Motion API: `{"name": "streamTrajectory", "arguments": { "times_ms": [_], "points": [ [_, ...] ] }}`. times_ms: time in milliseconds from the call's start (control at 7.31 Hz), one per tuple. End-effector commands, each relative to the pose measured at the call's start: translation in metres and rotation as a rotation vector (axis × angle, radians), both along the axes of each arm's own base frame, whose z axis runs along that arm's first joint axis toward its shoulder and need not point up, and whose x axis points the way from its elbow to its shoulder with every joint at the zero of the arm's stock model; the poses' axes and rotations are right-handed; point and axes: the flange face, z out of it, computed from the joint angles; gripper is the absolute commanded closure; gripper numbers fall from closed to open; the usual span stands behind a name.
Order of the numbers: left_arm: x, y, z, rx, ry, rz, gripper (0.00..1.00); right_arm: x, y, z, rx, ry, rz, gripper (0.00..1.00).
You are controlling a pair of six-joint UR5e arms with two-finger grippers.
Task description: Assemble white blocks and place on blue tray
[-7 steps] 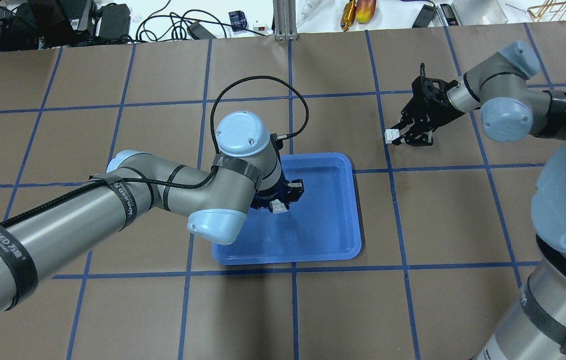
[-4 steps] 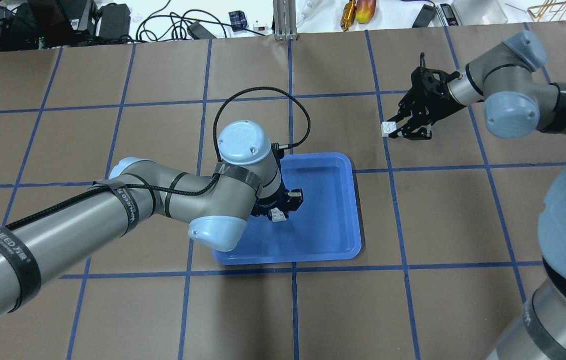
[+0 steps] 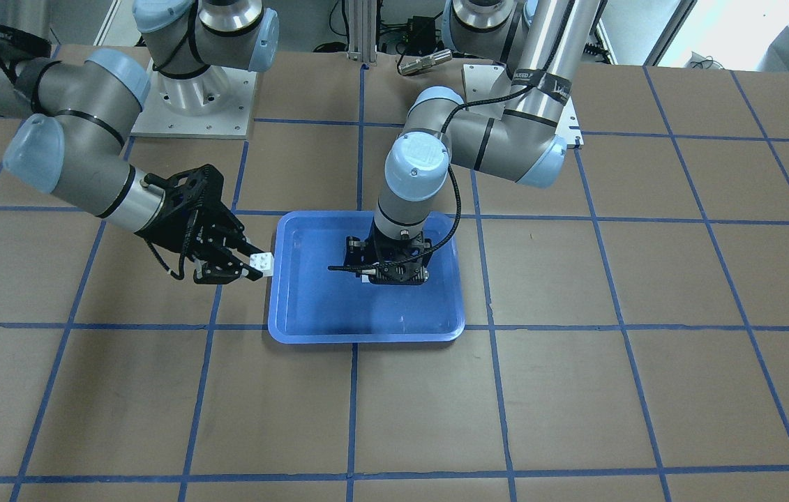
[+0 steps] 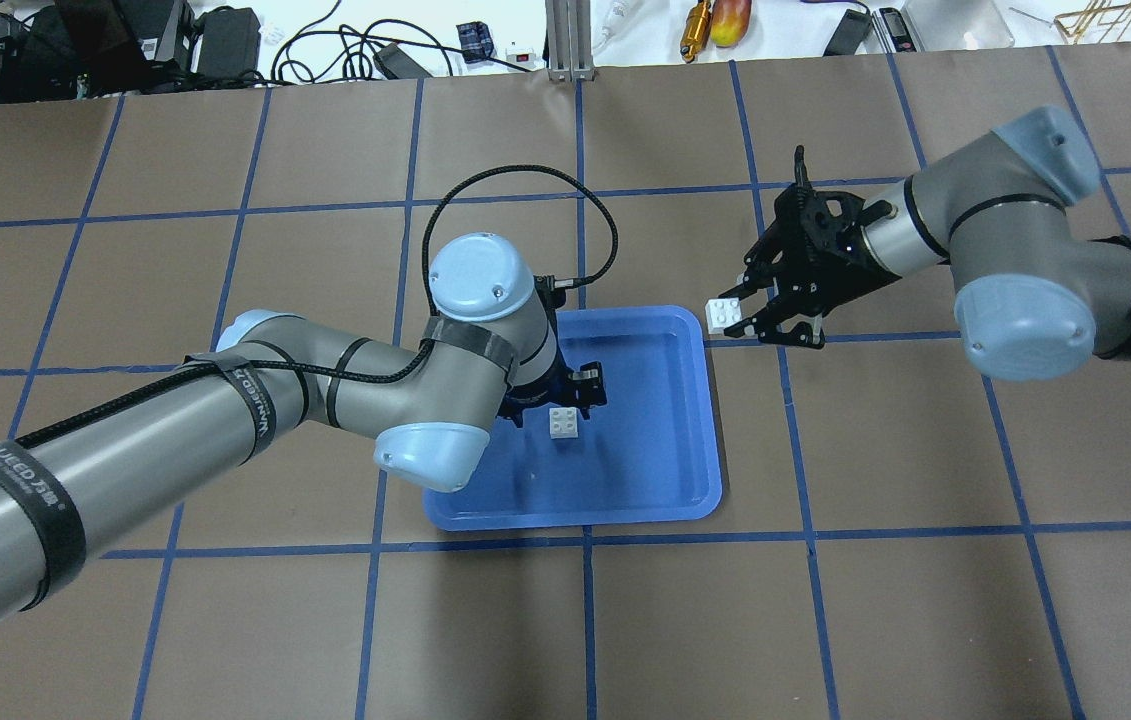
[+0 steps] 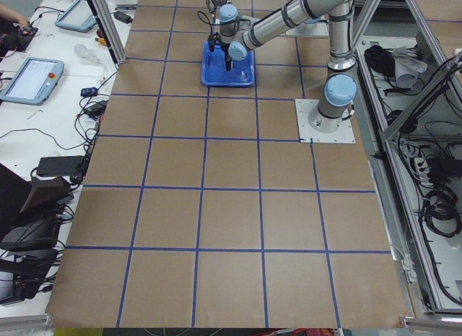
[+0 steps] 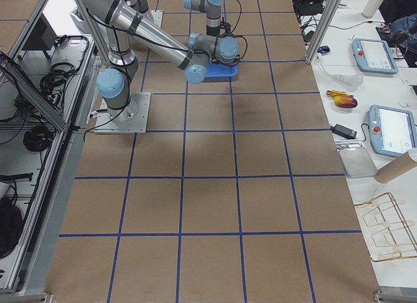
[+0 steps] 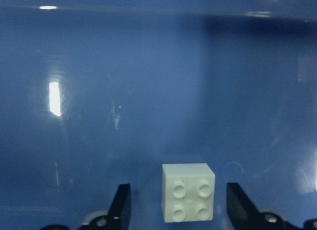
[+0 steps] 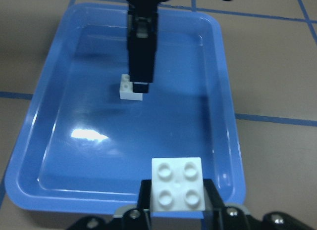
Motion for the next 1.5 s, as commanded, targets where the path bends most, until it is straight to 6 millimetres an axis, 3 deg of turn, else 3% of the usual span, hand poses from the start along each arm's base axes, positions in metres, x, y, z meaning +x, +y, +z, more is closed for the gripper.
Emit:
{"name": "streamTrajectory", "arguments": {
  "times_ms": [0,137,274,410,547,957,1368],
  "points": [
    [0.033,-0.013,0.007,0.015,0.058,0.062,0.14,0.033,0.031,-0.013,-0.011,-0.003,-0.001,0.84],
    [0.036,-0.007,0.001,0.033,0.057,0.069,0.32,0.044,0.038,-0.023,-0.01,-0.003,-0.009,0.84],
    [0.039,-0.001,-0.007,0.052,0.052,0.075,0.71,0.057,0.048,-0.03,-0.004,-0.005,0.007,0.84],
    [0.042,-0.002,-0.012,0.06,0.05,0.086,0.9,0.068,0.049,-0.039,0.045,-0.007,-0.01,0.84],
    [0.04,-0.003,-0.008,0.045,0.062,0.084,1.0,0.071,0.045,-0.051,0.057,-0.005,-0.049,0.83],
    [0.034,0.001,-0.01,0.056,0.074,0.088,1.0,0.101,0.035,-0.086,0.034,-0.001,-0.055,0.83],
    [0.028,0.001,-0.013,0.077,0.114,0.102,1.0,0.104,0.028,-0.101,0.075,-0.001,-0.09,0.83]
  ]
}}
